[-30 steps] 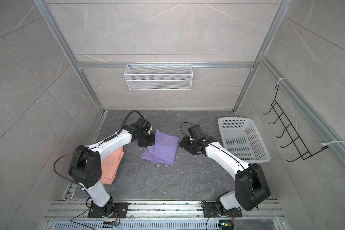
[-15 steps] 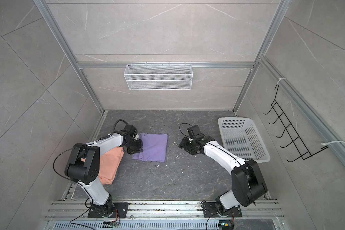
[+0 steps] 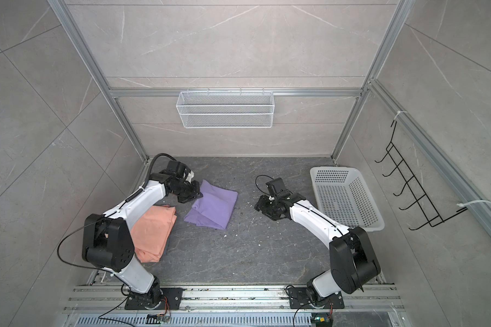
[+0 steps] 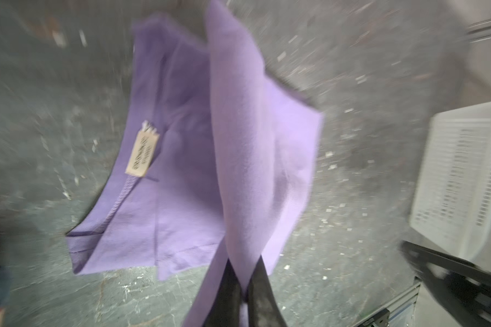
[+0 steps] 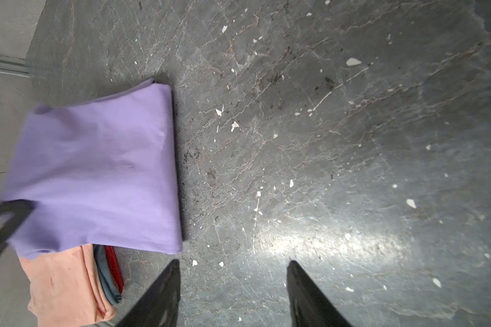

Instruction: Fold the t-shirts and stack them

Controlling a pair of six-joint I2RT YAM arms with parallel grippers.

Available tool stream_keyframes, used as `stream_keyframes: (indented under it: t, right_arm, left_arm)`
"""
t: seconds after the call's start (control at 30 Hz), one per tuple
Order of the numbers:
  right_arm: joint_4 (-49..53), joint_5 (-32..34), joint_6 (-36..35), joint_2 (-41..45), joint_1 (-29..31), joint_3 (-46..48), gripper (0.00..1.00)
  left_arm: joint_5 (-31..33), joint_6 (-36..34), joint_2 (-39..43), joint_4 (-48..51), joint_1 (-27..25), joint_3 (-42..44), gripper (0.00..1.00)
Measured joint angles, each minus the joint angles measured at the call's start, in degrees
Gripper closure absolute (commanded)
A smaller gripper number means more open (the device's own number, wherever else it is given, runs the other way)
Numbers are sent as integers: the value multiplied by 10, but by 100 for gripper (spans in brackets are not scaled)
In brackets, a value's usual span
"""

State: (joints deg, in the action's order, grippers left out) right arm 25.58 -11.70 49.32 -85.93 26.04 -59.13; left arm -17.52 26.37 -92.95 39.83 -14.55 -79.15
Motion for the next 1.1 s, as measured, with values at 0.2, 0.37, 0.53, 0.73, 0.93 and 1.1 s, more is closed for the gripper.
stream_keyframes:
  t: [0.2,0.37,0.53,0.73,0.93,1.1]
  right_arm:
    - [3,2,0,0,0,0,39]
    - [5,2,-1,0,0,0,39]
    - [17,6,-9,0,0,0,39]
    - [20,8,-9,0,0,0,39]
    - [20,8,-9,0,0,0,39]
    - [20,8,-9,0,0,0,39]
  left_arm:
    - [10,-40,57,25,25,-10,100]
    - [7,-57,-1,8,76,72,100]
    - [2,-67,-75,-2,120,86,100]
    - [-27,-61,-81,-19,121,68,100]
    - [-68,-12,-36,-26,91,49,100]
    - [-150,77,38,-95,49,32,100]
